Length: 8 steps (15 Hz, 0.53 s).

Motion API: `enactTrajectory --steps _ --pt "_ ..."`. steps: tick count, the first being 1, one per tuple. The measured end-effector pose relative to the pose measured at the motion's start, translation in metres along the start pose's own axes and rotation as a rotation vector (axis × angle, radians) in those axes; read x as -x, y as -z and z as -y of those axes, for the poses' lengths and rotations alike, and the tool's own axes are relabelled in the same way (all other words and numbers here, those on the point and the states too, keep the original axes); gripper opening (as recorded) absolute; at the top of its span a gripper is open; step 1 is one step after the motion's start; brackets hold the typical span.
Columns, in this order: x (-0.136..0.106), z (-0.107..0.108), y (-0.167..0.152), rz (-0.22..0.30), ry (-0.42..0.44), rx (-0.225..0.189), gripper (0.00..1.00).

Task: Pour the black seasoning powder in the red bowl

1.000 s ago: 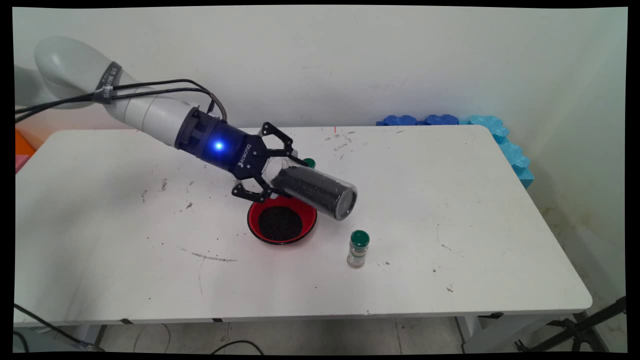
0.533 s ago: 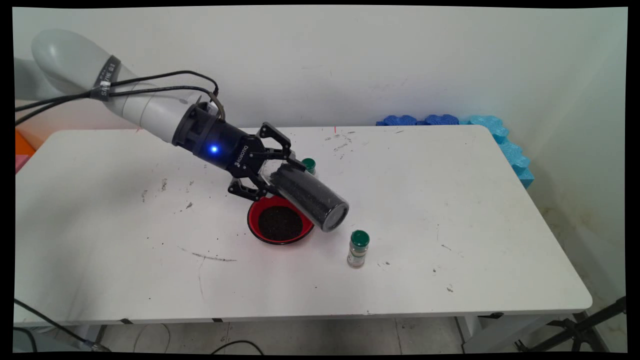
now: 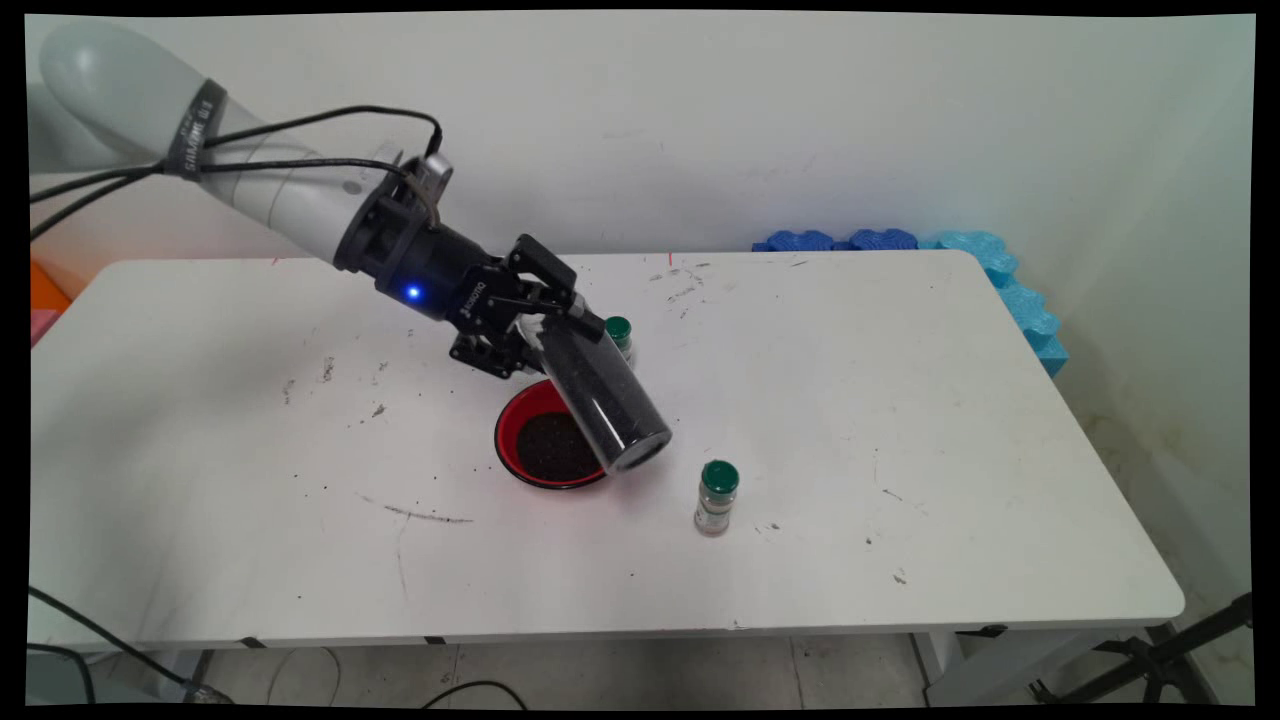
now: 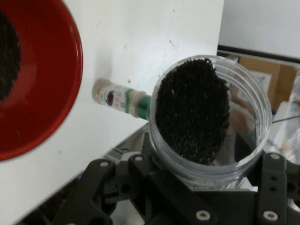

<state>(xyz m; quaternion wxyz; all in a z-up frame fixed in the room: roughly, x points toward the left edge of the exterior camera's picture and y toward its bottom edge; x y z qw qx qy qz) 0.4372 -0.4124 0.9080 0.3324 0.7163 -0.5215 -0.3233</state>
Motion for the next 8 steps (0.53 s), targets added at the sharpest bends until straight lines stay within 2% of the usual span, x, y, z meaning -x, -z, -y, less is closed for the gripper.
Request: enactTrajectory --steps 8 --pt "-0.003 -0.028 0.021 -0.039 -0.391 -0.069 0.0"
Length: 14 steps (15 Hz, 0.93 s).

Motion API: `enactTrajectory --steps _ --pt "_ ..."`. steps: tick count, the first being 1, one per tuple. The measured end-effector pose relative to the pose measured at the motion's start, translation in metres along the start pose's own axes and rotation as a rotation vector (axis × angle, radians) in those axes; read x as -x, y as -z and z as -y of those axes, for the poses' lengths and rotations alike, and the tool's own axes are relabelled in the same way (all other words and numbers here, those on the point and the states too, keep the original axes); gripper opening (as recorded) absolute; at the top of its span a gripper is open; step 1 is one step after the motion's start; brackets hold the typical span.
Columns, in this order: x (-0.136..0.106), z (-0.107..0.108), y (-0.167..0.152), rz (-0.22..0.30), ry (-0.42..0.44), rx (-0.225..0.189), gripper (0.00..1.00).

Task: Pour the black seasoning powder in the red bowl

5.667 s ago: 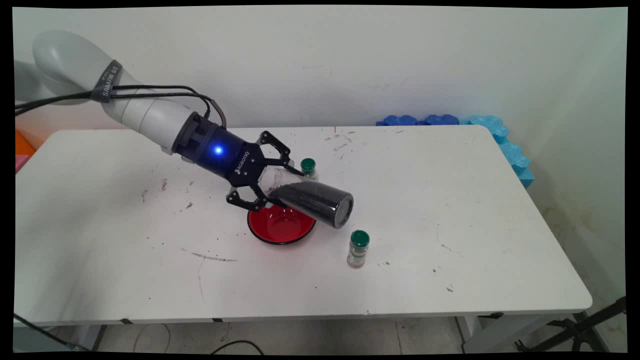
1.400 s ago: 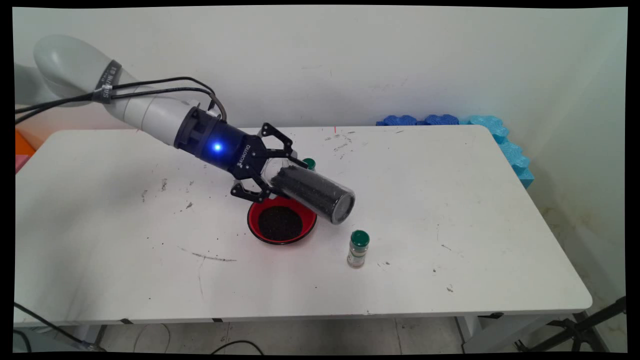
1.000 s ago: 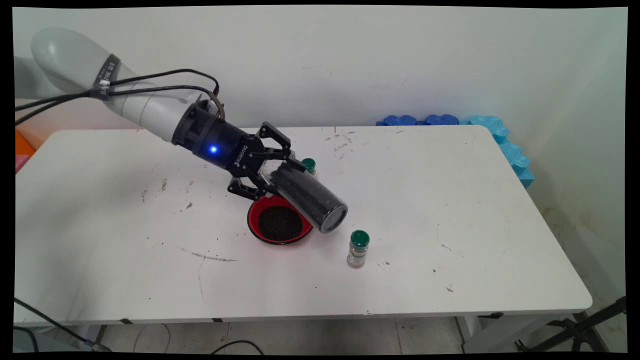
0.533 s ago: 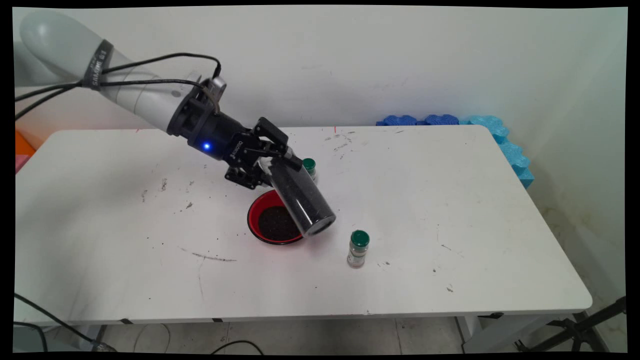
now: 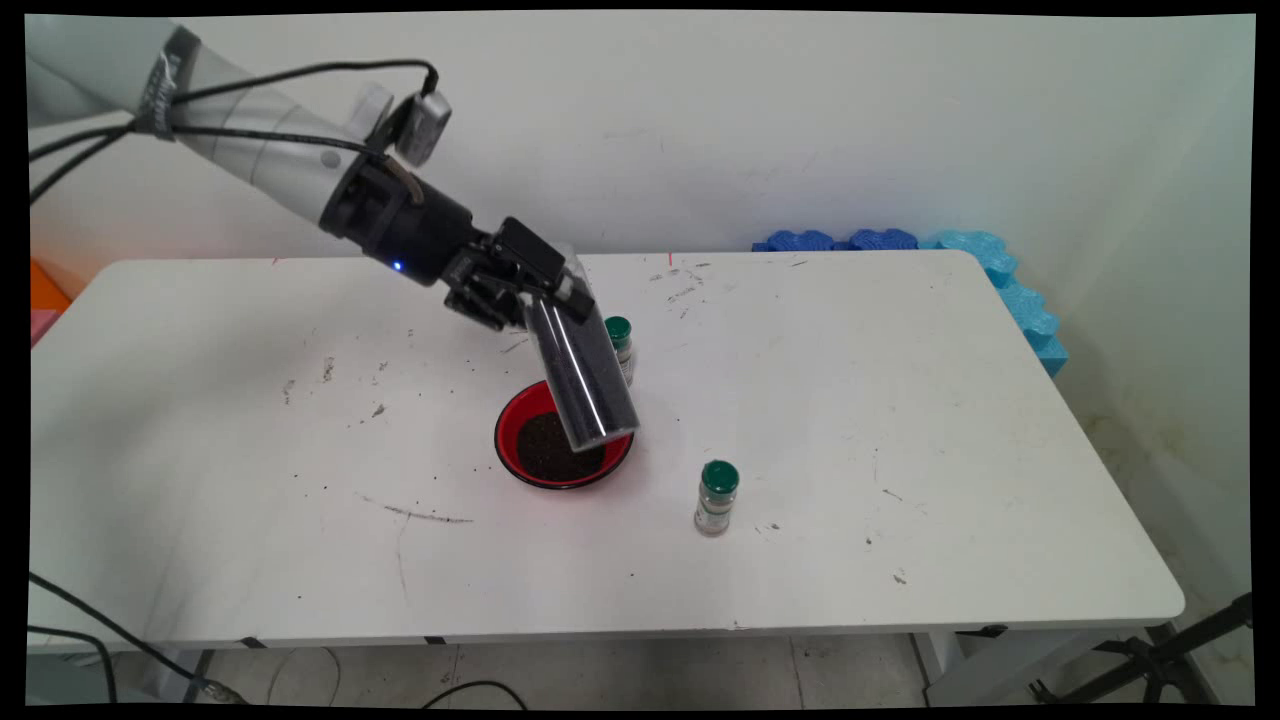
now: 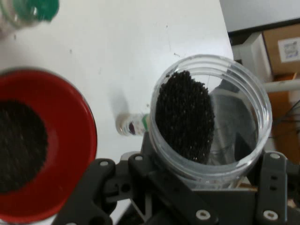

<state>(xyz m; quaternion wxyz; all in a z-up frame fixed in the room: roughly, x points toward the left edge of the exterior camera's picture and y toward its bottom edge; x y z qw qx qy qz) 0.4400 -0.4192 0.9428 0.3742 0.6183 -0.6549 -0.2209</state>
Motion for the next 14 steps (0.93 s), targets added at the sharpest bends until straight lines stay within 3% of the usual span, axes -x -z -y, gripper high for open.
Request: enactTrajectory --steps 14 --pt "-0.032 -0.045 0.038 -0.077 -0.593 -0.109 0.0"
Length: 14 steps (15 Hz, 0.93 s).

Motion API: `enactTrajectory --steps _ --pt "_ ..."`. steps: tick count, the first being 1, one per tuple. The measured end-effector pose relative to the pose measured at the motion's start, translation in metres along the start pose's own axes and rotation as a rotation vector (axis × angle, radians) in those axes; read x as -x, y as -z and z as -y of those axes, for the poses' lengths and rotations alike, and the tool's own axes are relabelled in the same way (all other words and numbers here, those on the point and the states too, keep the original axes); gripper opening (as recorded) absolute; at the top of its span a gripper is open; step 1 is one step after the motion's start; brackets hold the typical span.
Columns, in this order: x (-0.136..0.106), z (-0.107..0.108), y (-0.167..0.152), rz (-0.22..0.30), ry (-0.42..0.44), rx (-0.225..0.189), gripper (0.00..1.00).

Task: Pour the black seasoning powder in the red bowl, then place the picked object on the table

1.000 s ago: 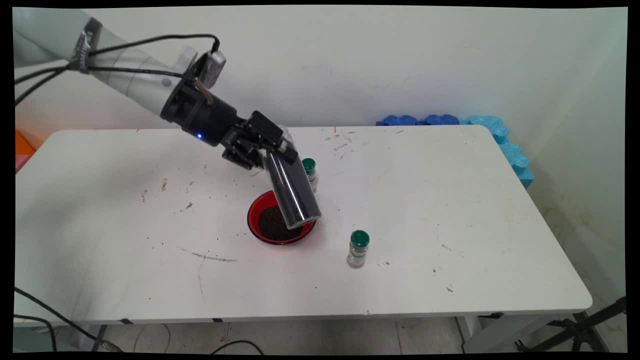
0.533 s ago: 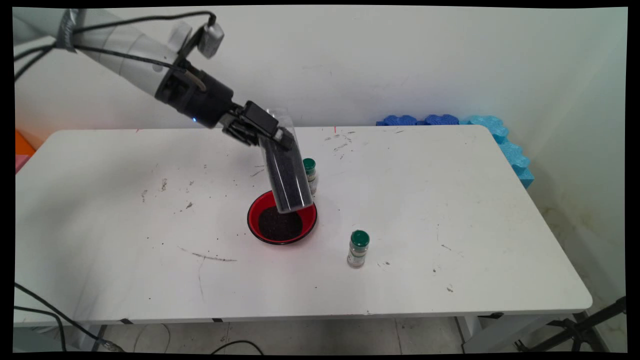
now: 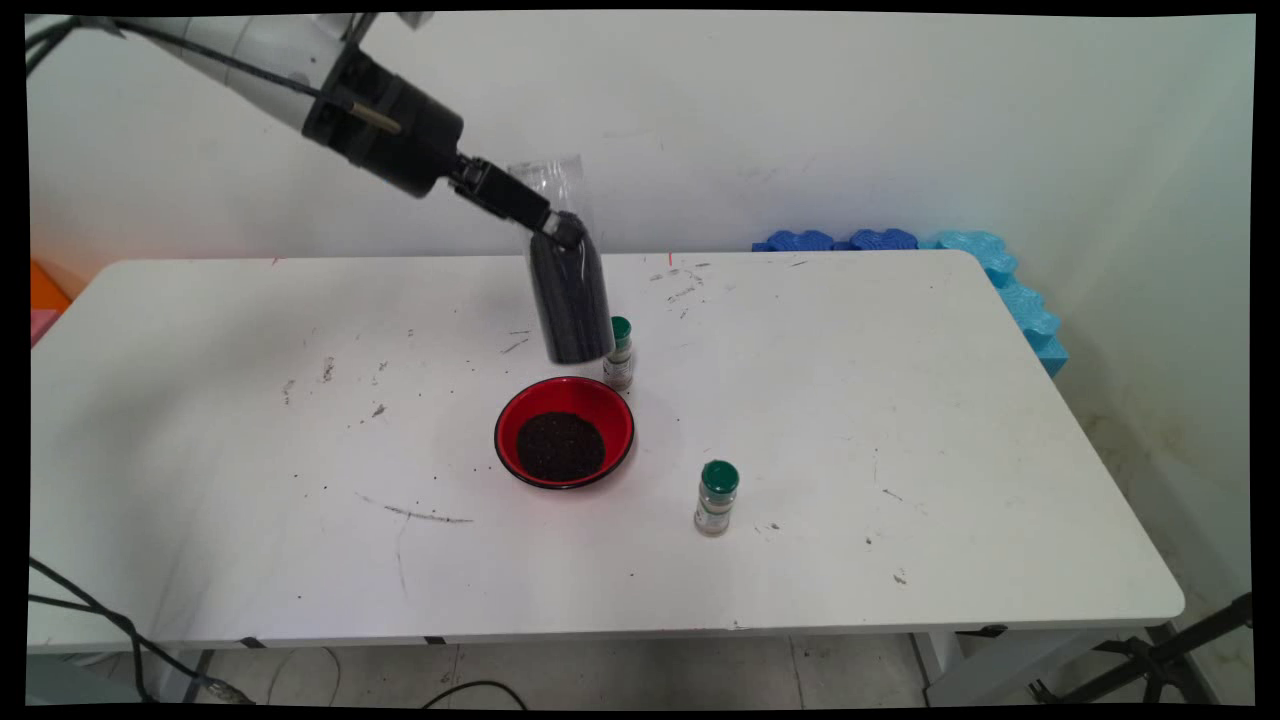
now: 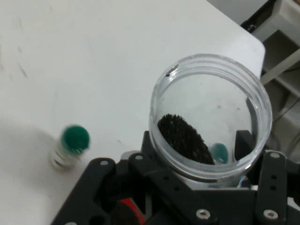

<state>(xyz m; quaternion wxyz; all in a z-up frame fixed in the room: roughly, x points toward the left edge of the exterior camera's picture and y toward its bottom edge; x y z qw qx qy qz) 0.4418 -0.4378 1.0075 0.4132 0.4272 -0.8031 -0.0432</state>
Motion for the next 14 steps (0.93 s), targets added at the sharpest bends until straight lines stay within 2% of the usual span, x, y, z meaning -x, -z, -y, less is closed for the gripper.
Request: enactTrajectory --steps 2,4,9,14 --pt "-0.007 -0.002 0.003 -0.018 -0.082 -0.024 0.0" --pt "-0.014 -0.006 0.004 -0.03 -0.201 -0.046 0.0" --pt "-0.026 -0.017 0.002 -0.05 -0.415 -0.075 0.0" --pt "-0.029 -0.025 -0.006 -0.061 -0.519 -0.086 0.0"
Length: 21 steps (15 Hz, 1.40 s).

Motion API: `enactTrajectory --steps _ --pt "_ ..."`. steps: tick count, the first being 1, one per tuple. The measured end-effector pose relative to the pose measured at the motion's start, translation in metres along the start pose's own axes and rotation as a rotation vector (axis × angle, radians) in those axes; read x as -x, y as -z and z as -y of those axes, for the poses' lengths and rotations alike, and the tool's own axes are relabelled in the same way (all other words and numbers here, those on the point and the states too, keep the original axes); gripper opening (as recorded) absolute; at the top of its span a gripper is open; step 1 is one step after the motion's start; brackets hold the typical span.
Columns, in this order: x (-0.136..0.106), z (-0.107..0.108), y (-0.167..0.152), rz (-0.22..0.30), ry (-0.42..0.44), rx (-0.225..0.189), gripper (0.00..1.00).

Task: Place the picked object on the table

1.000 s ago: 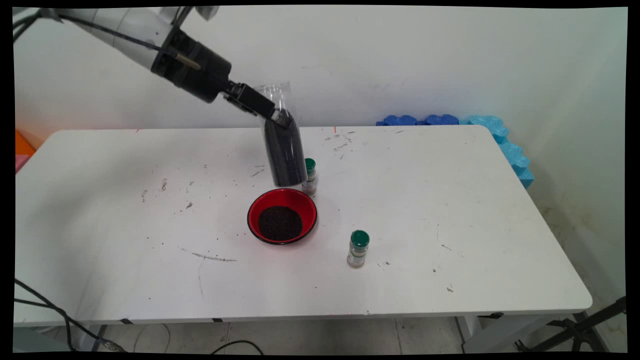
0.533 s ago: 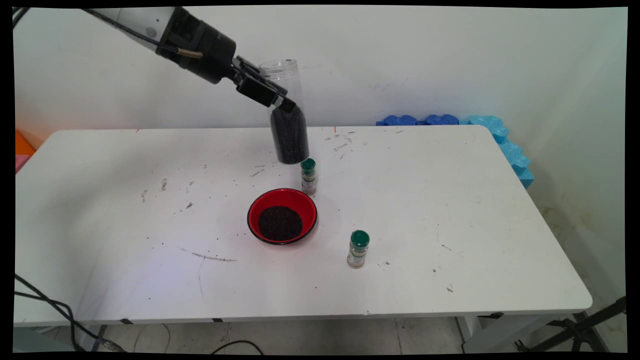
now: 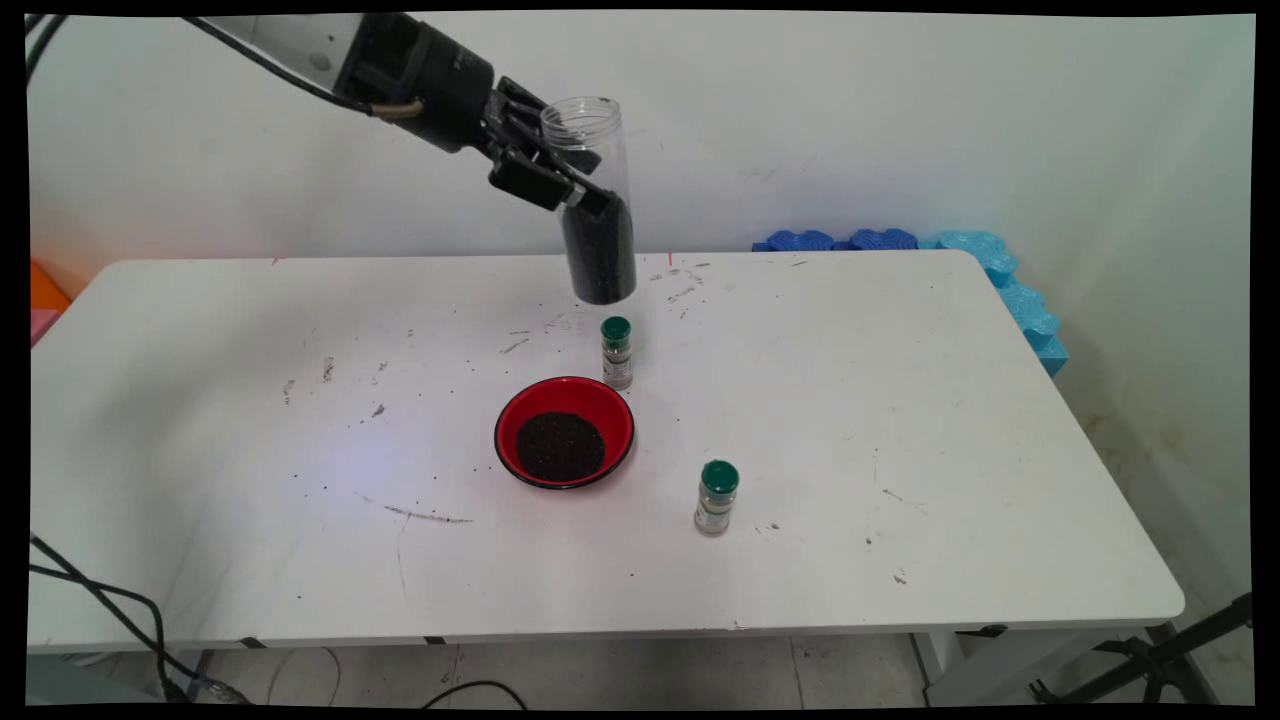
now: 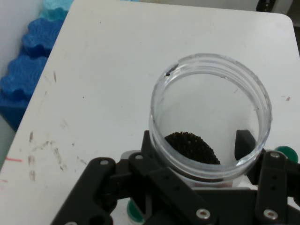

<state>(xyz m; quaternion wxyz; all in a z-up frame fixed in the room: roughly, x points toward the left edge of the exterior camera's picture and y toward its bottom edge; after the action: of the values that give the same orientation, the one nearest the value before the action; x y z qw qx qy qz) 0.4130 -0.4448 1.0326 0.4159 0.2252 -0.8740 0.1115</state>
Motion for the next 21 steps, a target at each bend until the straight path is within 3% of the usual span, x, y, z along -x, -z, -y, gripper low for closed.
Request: enactTrajectory --steps 6,15,21 --pt "0.008 -0.012 -0.041 -0.009 -0.042 0.001 0.0" --pt "0.042 -0.017 -0.126 0.001 -0.03 -0.009 0.0" --pt "0.058 -0.015 -0.164 0.009 -0.022 -0.003 0.0"
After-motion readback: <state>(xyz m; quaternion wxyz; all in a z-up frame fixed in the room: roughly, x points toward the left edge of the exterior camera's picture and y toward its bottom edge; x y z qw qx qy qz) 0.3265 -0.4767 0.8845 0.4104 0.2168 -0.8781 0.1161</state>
